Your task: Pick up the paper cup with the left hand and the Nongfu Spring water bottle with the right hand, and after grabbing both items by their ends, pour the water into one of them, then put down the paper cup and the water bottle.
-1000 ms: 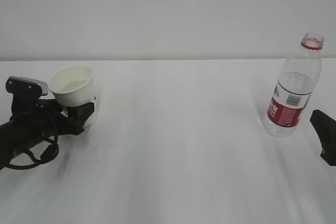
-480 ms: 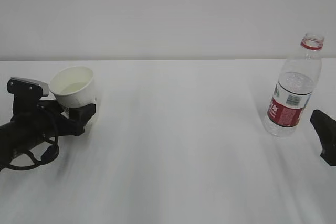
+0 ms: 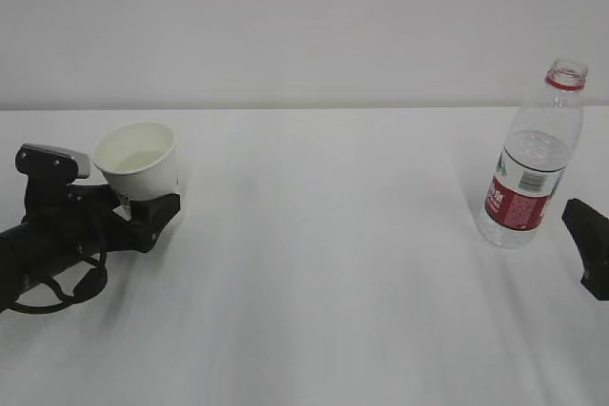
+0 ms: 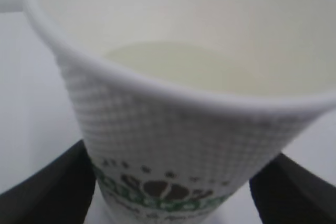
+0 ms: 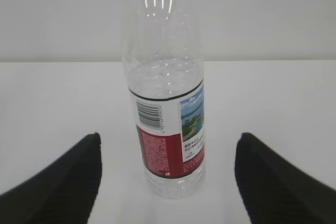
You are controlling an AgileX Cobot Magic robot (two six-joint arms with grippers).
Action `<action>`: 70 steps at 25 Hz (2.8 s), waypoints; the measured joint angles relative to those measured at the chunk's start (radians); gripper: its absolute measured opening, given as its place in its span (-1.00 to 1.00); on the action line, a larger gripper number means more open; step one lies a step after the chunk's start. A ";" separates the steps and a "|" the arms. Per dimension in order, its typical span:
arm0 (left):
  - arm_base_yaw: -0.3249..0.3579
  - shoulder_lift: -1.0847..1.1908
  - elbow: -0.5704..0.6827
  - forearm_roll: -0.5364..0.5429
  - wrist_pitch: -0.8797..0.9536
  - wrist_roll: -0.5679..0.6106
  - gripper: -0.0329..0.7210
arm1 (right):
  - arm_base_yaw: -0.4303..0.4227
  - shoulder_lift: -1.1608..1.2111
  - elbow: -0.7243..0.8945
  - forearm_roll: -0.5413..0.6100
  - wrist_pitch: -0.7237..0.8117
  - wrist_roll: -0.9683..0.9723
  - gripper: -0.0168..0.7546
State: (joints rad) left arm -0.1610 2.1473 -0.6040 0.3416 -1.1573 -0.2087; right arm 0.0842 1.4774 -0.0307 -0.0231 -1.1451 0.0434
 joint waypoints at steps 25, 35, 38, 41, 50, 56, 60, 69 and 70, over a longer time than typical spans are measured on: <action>0.000 -0.117 0.205 0.043 0.002 -0.012 0.76 | 0.000 0.000 0.000 -0.016 0.000 0.004 0.58; 0.000 -0.211 0.212 0.150 0.002 -0.012 0.65 | 0.000 0.000 0.000 -0.039 0.000 0.018 0.58; 0.000 -0.241 0.212 0.152 0.002 -0.012 0.64 | 0.000 0.000 0.000 -0.079 0.000 0.042 0.58; 0.000 -0.268 0.213 0.156 0.002 -0.012 0.59 | 0.000 0.000 0.000 -0.112 0.000 0.048 0.54; 0.000 -0.376 0.216 0.162 0.004 -0.012 0.43 | 0.000 0.000 0.000 -0.124 0.000 0.050 0.45; 0.000 -0.436 0.217 0.162 0.004 -0.012 0.43 | 0.000 -0.002 -0.002 -0.124 0.000 0.050 0.44; 0.000 -0.485 0.217 0.162 0.004 -0.012 0.43 | 0.000 -0.029 -0.036 -0.124 0.000 0.050 0.44; 0.000 -0.640 0.222 0.162 0.094 -0.014 0.43 | 0.000 -0.042 -0.074 -0.124 0.000 0.081 0.44; 0.000 -0.659 0.223 0.162 0.112 -0.016 0.43 | 0.000 -0.047 -0.074 -0.124 0.000 0.083 0.44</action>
State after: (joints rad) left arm -0.1610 1.4887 -0.3806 0.5032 -1.0451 -0.2247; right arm 0.0842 1.4306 -0.1043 -0.1472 -1.1451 0.1266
